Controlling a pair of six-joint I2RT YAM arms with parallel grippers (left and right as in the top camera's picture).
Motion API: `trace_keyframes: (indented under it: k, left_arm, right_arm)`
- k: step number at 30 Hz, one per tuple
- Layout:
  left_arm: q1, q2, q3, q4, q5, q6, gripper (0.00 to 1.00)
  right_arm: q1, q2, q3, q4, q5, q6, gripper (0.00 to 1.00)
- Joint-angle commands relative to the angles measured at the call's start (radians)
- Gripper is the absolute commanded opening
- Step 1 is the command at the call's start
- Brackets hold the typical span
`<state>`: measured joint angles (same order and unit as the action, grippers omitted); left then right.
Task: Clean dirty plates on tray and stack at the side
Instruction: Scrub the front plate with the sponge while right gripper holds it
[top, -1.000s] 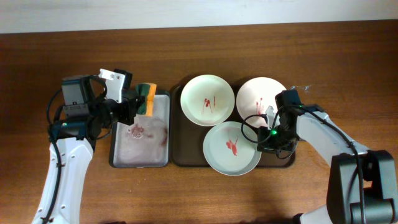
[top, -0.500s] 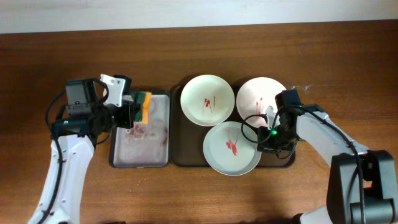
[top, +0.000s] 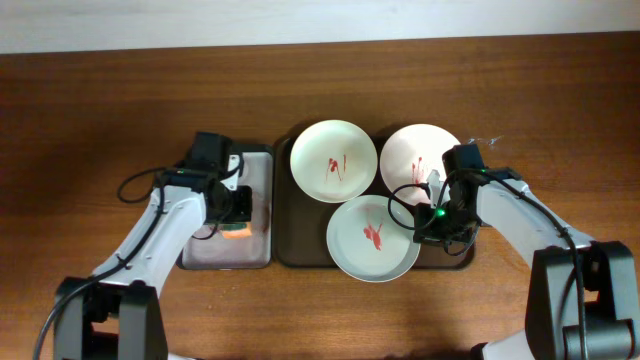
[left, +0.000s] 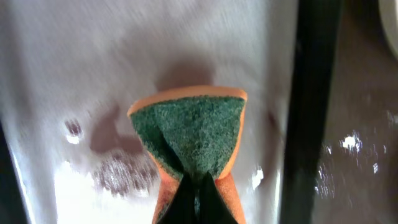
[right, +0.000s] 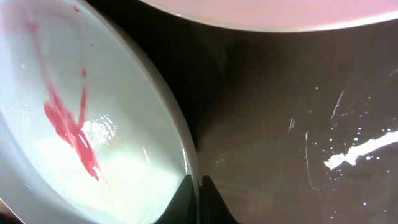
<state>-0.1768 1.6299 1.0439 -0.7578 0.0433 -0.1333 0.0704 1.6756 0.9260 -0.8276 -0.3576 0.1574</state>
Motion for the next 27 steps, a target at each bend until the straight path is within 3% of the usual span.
trace_keyframes:
  k: [1,4,8,11,16,20,23,25,27]
  left_arm:
    - [-0.072,-0.013,0.149,-0.064,0.026,-0.016,0.0]
    - [-0.167,-0.011,0.196,0.0,0.207,-0.019,0.0]
    - [-0.285,0.065,0.195,0.108,0.34,-0.186,0.0]
    - [-0.341,0.144,0.195,0.196,0.507,-0.227,0.0]
    - [-0.436,0.269,0.195,0.338,0.663,-0.359,0.0]
    - [-0.5,0.334,0.195,0.365,0.679,-0.481,0.0]
    - [-0.535,0.359,0.195,0.364,0.674,-0.484,0.0]
    - [-0.541,0.365,0.195,0.357,0.607,-0.484,0.0]
    - [-0.525,0.365,0.195,0.349,0.397,-0.484,0.0]
  right_arm:
    - [-0.005,0.011,0.015,0.005,-0.005,0.0,0.04]
    - [-0.005,0.011,0.015,0.006,-0.005,0.0,0.04]
    - [-0.005,0.011,0.015,0.005,-0.005,0.0,0.04]
    - [-0.005,0.011,0.015,0.006,-0.005,0.0,0.04]
    - [-0.005,0.011,0.015,0.006,-0.005,0.0,0.04]
    - [-0.005,0.011,0.015,0.006,-0.005,0.0,0.04]
    - [-0.005,0.011,0.015,0.006,-0.005,0.0,0.04]
    - [-0.005,0.011,0.015,0.005,-0.005,0.0,0.04]
    - [-0.005,0.011,0.015,0.005,-0.005,0.0,0.04]
